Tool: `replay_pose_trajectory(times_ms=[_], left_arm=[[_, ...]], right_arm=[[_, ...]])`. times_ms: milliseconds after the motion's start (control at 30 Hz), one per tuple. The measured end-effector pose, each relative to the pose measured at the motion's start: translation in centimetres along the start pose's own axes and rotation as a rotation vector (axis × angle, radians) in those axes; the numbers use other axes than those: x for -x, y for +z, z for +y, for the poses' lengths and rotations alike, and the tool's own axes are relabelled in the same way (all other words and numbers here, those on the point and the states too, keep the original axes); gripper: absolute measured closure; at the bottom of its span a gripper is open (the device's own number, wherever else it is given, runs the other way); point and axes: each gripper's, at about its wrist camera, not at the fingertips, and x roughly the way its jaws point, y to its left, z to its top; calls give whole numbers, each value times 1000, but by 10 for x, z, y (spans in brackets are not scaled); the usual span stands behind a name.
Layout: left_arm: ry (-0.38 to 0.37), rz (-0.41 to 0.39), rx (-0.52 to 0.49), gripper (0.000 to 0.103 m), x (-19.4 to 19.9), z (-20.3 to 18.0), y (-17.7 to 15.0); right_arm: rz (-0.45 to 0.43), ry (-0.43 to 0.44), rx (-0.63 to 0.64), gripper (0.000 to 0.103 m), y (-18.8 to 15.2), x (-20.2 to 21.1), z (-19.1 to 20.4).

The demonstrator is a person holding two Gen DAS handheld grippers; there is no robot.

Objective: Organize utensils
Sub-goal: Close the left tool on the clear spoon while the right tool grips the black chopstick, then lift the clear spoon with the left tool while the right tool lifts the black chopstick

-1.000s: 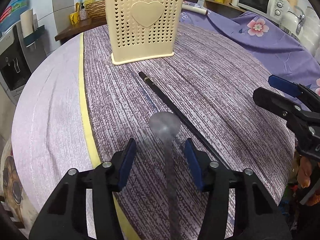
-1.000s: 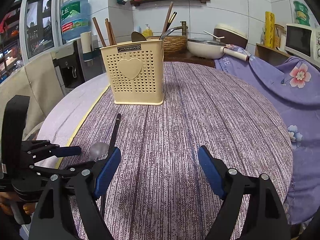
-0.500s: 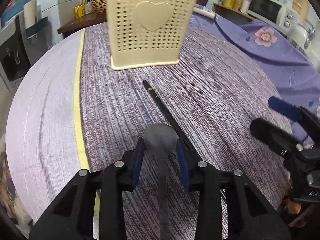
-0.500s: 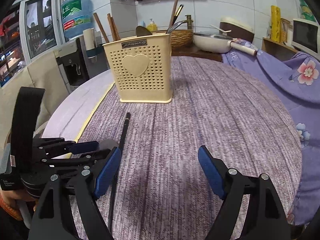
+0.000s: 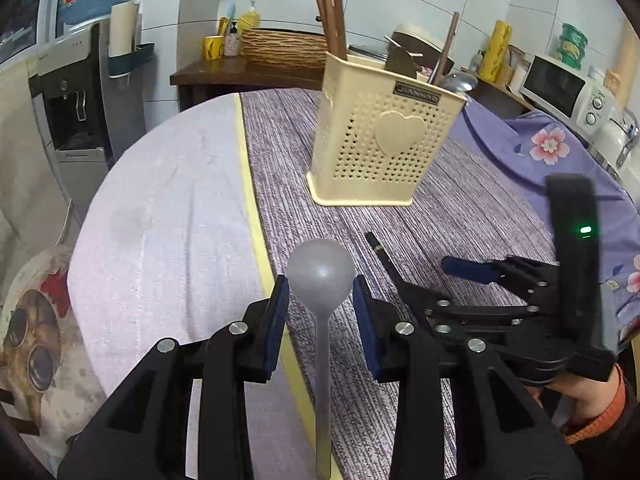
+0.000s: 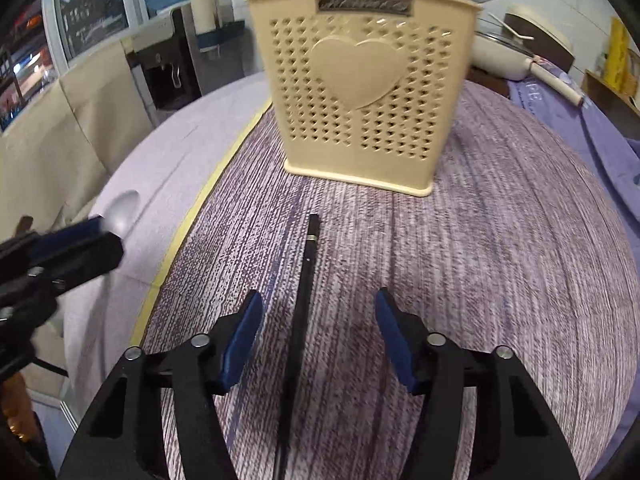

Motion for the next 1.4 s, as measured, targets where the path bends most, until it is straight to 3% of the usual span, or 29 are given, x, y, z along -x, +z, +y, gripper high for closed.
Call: replay_pose_trajectory(times_ms=[133, 300, 500, 567, 800, 1033, 1067, 1100, 1233, 1400], left_arm=[[-5, -8, 4, 70, 4, 4, 0], [-16, -9, 3, 70, 4, 4, -2], [-26, -8, 1, 70, 4, 2, -2], [-26, -11, 0, 70, 5, 1, -2], [-23, -15, -12, 70, 6, -3, 0], [-26, -32, -17, 70, 10, -8, 5], [-28, -35, -22, 92, 11, -9, 6], [-30, -34, -31, 96, 12, -11, 8], [-33, -48, -44, 96, 16, -16, 12], [-30, -43, -28, 96, 12, -13, 14]], right_arm=[[40, -35, 31, 57, 8, -19, 10], [24, -35, 11, 64, 10, -23, 14], [11, -15, 20, 83, 10, -22, 19], [14, 3, 32, 95, 9, -21, 21], [7, 62, -4, 95, 3, -15, 7], [-85, 99, -50, 95, -2, 21, -11], [-105, 104, -60, 95, -2, 30, -15], [-123, 108, -69, 95, -1, 38, -19], [-194, 118, -85, 96, 2, 70, -28], [-224, 101, -79, 96, 6, 82, -37]])
